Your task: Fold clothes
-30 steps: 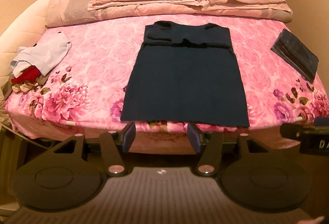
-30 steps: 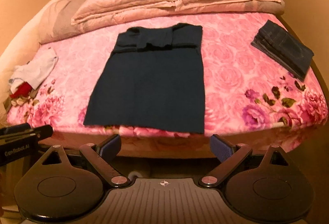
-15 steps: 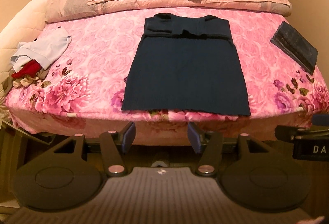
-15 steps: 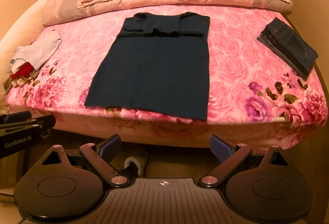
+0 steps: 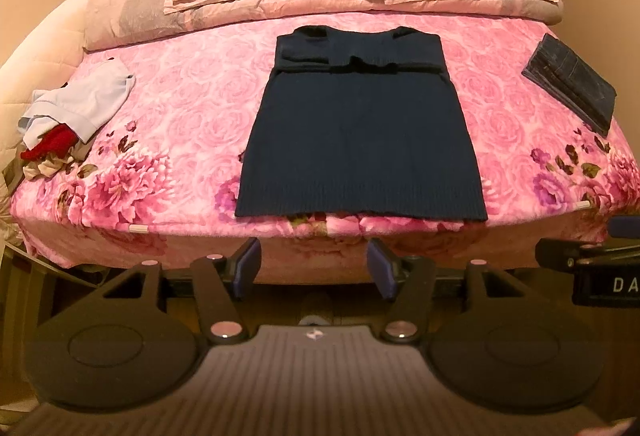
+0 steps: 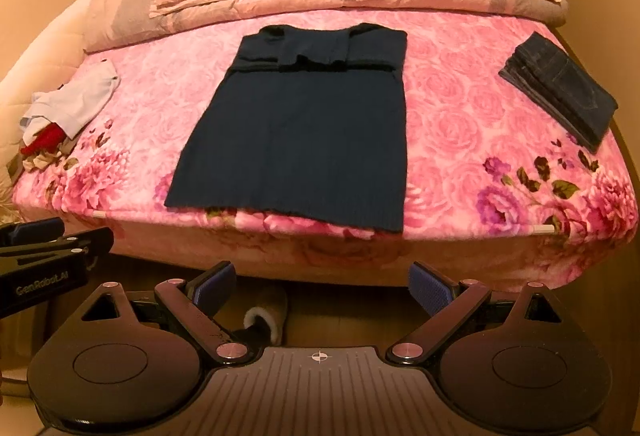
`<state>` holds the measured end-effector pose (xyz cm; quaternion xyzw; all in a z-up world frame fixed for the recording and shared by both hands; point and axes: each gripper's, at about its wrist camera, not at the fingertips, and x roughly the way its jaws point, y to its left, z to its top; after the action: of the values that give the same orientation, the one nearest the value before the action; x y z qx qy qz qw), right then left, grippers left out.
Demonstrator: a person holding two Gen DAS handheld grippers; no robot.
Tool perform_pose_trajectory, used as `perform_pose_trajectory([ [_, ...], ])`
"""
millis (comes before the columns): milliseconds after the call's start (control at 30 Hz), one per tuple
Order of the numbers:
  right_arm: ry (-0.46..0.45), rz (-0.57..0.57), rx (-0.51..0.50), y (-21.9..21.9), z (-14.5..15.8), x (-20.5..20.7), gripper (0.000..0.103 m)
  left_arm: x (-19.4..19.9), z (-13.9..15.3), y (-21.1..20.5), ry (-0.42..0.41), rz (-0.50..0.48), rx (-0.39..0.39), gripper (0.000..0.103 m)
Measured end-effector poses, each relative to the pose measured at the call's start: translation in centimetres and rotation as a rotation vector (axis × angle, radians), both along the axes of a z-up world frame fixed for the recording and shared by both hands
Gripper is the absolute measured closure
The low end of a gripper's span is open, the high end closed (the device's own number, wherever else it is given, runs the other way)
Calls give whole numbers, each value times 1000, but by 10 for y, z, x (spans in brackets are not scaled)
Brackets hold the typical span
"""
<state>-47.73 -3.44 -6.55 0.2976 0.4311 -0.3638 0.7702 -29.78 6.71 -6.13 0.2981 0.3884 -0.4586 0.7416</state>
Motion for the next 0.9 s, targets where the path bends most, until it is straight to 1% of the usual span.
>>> perform_pose_trajectory([
  [267,-12,-3,-7,-7,1,4,8,7,-2,-4,0,13,-2,48],
  [433,-14,-3,2,-15,-1,8,7,18,-6,-10,14,19,5,48],
  [567,-21,-25,14,-26,-5,12,7,35,-12,-21,35,26,-1,48],
  [633,-52,-67,19,-36,-7,9,8,46,-15,-27,47,30,-9,48],
  [767,-166,-187,28,-65,-11,-5,8,78,-22,-42,87,36,-38,48],
  [800,-191,-218,34,-77,-12,-10,8,88,-26,-48,101,34,-41,48],
  [900,-225,-294,58,-110,-19,-19,8,119,-36,-67,144,28,-52,49],
])
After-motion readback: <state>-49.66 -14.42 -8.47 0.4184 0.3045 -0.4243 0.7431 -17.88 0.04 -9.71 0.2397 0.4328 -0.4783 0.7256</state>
